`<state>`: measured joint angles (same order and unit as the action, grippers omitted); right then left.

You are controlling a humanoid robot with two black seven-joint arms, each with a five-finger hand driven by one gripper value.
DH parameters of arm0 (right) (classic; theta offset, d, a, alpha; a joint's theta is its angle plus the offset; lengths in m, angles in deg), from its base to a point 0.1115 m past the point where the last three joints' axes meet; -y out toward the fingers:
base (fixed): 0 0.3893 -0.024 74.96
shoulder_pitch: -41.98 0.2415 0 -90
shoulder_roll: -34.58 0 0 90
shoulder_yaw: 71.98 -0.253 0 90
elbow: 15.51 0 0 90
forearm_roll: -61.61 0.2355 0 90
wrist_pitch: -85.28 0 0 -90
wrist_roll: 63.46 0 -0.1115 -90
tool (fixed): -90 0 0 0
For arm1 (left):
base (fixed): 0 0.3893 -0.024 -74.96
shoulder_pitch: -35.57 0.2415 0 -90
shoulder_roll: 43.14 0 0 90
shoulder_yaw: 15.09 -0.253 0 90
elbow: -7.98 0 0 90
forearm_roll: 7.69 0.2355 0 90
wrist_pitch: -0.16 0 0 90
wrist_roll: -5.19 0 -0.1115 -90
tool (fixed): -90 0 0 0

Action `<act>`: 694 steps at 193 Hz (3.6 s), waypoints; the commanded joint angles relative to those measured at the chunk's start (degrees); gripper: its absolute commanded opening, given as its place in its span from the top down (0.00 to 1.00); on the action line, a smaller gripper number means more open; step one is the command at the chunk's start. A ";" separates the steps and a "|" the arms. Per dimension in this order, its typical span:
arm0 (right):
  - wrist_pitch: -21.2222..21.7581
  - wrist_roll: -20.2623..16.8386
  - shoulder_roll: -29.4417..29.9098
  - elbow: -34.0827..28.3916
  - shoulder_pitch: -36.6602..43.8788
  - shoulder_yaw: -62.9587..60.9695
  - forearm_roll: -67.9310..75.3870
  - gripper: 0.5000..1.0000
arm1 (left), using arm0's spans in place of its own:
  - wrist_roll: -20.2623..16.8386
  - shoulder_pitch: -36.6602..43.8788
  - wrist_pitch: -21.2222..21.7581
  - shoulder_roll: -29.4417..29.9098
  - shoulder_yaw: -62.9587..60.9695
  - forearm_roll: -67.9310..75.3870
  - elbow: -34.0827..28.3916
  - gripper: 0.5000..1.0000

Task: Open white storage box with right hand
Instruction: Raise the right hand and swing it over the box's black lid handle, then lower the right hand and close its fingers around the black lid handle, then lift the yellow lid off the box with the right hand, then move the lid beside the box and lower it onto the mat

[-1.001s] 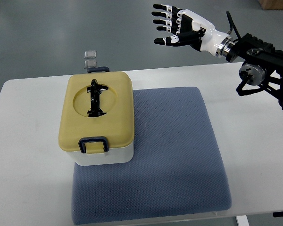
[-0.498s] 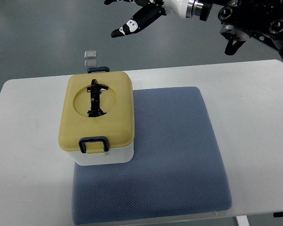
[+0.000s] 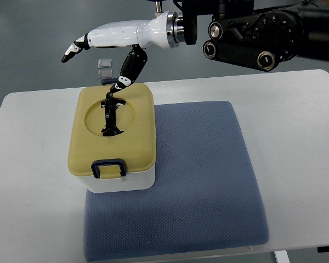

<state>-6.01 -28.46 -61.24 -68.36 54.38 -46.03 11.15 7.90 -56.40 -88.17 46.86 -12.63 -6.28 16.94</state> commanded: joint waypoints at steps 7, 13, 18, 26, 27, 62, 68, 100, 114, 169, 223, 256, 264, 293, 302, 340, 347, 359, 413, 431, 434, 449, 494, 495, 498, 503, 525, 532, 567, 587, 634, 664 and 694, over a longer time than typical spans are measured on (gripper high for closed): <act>-2.84 -0.01 1.08 -0.06 0.17 0.85 -6.05 0.30 | 0.01 0.04 0.00 0.00 0.00 0.00 0.00 0.00; -3.01 -0.01 1.25 -0.06 0.17 0.85 -6.58 0.31 | 0.01 0.04 0.00 0.00 0.00 0.00 0.00 0.00; -3.28 -0.01 1.34 -0.06 0.17 1.20 -7.37 0.32 | 0.01 -0.05 0.00 0.00 0.00 0.00 0.00 0.00; -3.72 -0.01 1.43 -0.06 0.09 1.47 -8.16 0.32 | 0.01 0.04 0.00 0.00 0.00 0.00 0.00 0.00; -3.89 -0.01 1.43 -0.06 0.09 1.56 -8.42 0.32 | 0.01 -0.05 0.00 0.00 0.00 0.00 0.00 0.00; -7.32 -0.01 2.40 -0.50 0.00 2.88 -11.41 0.33 | 0.01 -0.05 0.00 0.00 0.00 0.00 0.00 0.00; -7.67 -0.01 2.48 -0.68 0.00 3.05 -12.12 0.34 | 0.01 0.04 0.00 0.00 0.00 0.00 0.00 0.00; -8.37 -0.01 3.19 -1.64 -0.09 3.31 -15.10 0.41 | 0.01 0.04 0.00 0.00 0.00 0.00 0.00 0.00; -9.08 -0.01 3.45 -2.35 0.00 3.40 -16.25 0.41 | 0.01 0.04 0.00 0.00 0.00 0.00 0.00 0.00; -11.89 -0.01 4.15 -2.43 -0.26 4.37 -21.78 0.55 | 0.01 0.04 0.00 0.00 0.00 0.00 0.00 0.00; -12.59 -0.01 4.33 -2.35 -0.70 4.55 -26.27 0.57 | 0.01 0.04 0.00 0.00 0.00 0.00 0.00 0.00; -12.59 -0.01 4.33 -2.35 -0.88 4.98 -27.06 0.61 | 0.01 -0.05 0.00 0.00 0.00 0.00 0.00 0.00; -12.59 -0.01 4.33 -2.35 -0.88 5.16 -27.15 0.62 | 0.01 -0.05 0.00 0.00 0.00 0.00 0.00 0.00; -12.59 -0.01 4.33 -2.26 -0.88 5.34 -29.08 0.80 | 0.01 -0.05 0.00 0.00 0.00 0.00 0.00 0.00; -12.59 -0.01 4.33 -2.17 -0.88 5.34 -29.17 0.86 | 0.01 -0.05 0.00 0.00 0.00 0.00 0.00 0.00; -12.77 -0.01 4.33 -2.08 -0.88 5.25 -29.25 1.00 | 0.01 0.04 0.00 0.00 0.00 0.00 0.00 0.00; -12.86 -0.01 4.33 -2.08 -0.88 5.25 -29.25 1.00 | 0.01 -0.05 0.00 0.00 0.00 0.00 0.00 0.00; -13.47 -0.01 4.33 -1.99 -0.79 5.16 -29.25 1.00 | 0.01 0.04 0.00 0.00 0.00 0.00 0.00 0.00; -18.66 -0.01 4.07 -1.99 -0.18 4.11 -28.11 1.00 | 0.01 0.04 0.00 0.00 0.00 0.00 0.00 0.00; -19.80 -0.01 3.45 -1.99 0.00 3.93 -27.94 1.00 | 0.01 -0.05 0.00 0.00 0.00 0.00 0.00 0.00; -19.89 -0.01 3.36 -1.99 0.00 3.93 -27.94 1.00 | 0.01 -0.05 0.00 0.00 0.00 0.00 0.00 0.00; -20.33 -0.01 2.75 -1.99 0.00 3.05 -27.94 1.00 | 0.01 0.04 0.00 0.00 0.00 0.00 0.00 0.00; -20.94 -0.01 -4.90 -2.08 -0.70 0.85 -27.94 1.00 | 0.01 0.04 0.00 0.00 0.00 0.00 0.00 0.00; -21.03 -0.01 -5.33 -2.08 -0.79 0.85 -27.94 1.00 | 0.01 0.04 0.00 0.00 0.00 0.00 0.00 0.00; -21.12 -0.01 -5.69 -2.08 -0.79 0.85 -27.94 1.00 | 0.01 -0.05 0.00 0.00 0.00 0.00 0.00 0.00; -21.38 -0.01 -6.57 -2.08 -0.88 0.85 -27.94 1.00 | 0.01 0.04 0.00 0.00 0.00 0.00 0.00 0.00; -23.05 -0.01 -10.96 -2.08 -2.99 0.85 -27.94 1.00 | 0.01 0.04 0.00 0.00 0.00 0.00 0.00 0.00; -23.31 -0.01 -12.19 -2.08 -3.52 0.85 -27.94 1.00 | 0.01 -0.05 0.00 0.00 0.00 0.00 0.00 0.00; -24.11 -0.01 -17.47 -2.08 -7.30 0.94 -28.38 1.00 | 0.01 0.04 0.00 0.00 0.00 0.00 0.00 0.00; -25.86 -0.01 -20.02 -2.08 -10.99 0.85 -29.08 1.00 | 0.01 -0.05 0.00 0.00 0.00 0.00 0.00 0.00; -29.73 -0.01 -23.18 -1.99 -19.33 0.85 -30.66 1.00 | 0.01 -0.05 0.00 0.00 0.00 0.00 0.00 0.00; -31.84 -0.01 -23.36 -1.73 -23.56 0.77 -31.10 1.00 | 0.01 -0.05 0.00 0.00 0.00 0.00 0.09 0.00; -33.71 -0.01 -23.27 -1.64 -26.81 0.77 -32.77 1.00 | 0.01 0.04 0.00 0.00 0.00 0.00 0.00 0.00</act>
<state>-38.91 -28.47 -84.59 -70.02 29.50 -45.27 -20.38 7.91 -56.41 -88.17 46.86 -12.63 -6.28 16.95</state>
